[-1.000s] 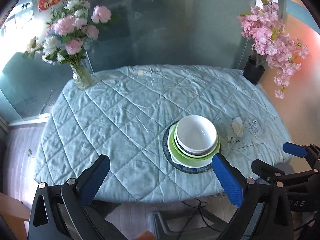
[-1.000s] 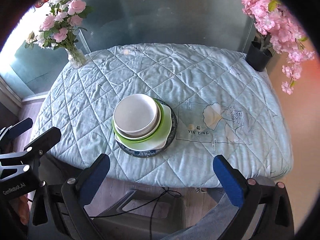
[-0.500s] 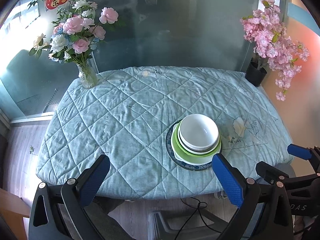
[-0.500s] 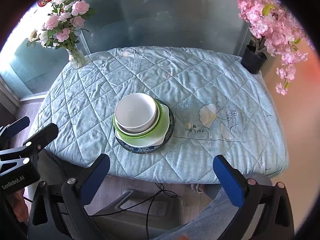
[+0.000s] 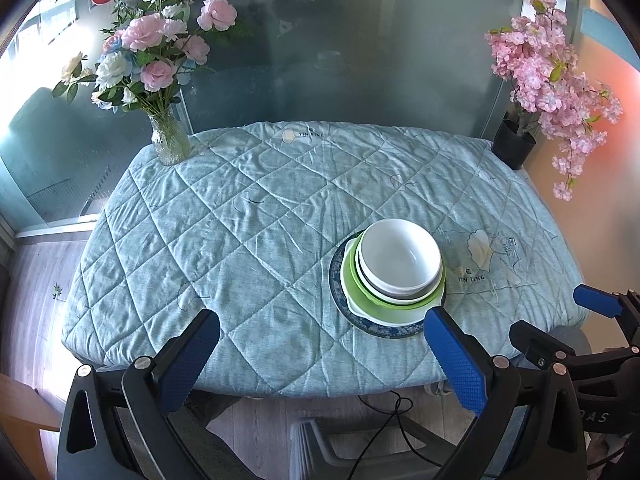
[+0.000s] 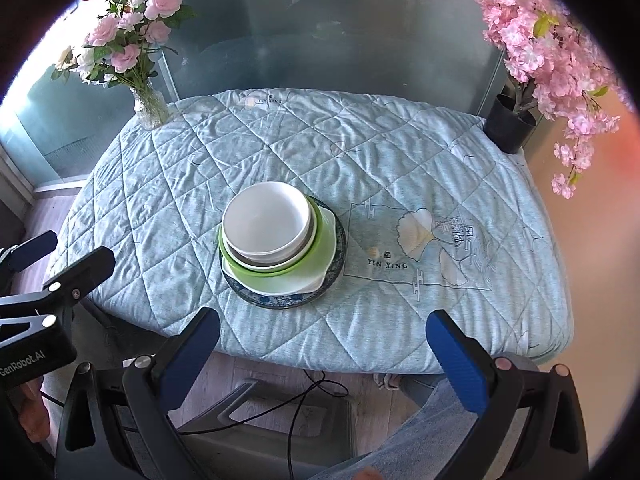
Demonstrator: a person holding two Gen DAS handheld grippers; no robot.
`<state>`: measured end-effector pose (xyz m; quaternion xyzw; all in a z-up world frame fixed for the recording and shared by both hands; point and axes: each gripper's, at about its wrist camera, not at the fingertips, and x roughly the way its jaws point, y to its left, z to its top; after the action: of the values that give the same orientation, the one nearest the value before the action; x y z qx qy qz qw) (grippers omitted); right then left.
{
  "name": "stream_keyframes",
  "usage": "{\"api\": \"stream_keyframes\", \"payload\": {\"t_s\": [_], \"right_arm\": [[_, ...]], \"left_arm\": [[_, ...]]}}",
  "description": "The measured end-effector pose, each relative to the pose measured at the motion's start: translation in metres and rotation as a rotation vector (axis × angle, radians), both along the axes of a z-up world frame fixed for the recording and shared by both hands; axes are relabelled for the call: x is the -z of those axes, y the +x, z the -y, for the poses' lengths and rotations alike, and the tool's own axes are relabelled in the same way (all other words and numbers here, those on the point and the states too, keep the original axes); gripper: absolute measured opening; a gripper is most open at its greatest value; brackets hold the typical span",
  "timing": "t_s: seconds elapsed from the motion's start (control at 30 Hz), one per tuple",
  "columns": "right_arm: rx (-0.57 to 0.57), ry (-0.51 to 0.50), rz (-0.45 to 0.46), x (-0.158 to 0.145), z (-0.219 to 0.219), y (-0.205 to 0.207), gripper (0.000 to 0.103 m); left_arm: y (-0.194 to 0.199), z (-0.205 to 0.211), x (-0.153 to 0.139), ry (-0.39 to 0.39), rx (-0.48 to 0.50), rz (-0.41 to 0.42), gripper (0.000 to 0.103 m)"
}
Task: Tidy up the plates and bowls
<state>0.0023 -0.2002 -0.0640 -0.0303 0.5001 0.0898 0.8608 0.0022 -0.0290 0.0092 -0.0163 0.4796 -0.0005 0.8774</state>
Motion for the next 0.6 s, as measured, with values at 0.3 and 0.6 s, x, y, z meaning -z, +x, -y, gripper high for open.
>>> {"api": "stream_keyframes", "payload": {"t_s": [0.3, 0.6], "right_arm": [[0.004, 0.014, -0.012, 0.006, 0.0, 0.004, 0.102], [0.004, 0.015, -0.025, 0.013, 0.002, 0.006, 0.102]], "left_arm": [[0.005, 0.005, 0.01, 0.009, 0.004, -0.014, 0.103], [0.011, 0.007, 0.017, 0.015, 0.011, -0.035, 0.103]]}}
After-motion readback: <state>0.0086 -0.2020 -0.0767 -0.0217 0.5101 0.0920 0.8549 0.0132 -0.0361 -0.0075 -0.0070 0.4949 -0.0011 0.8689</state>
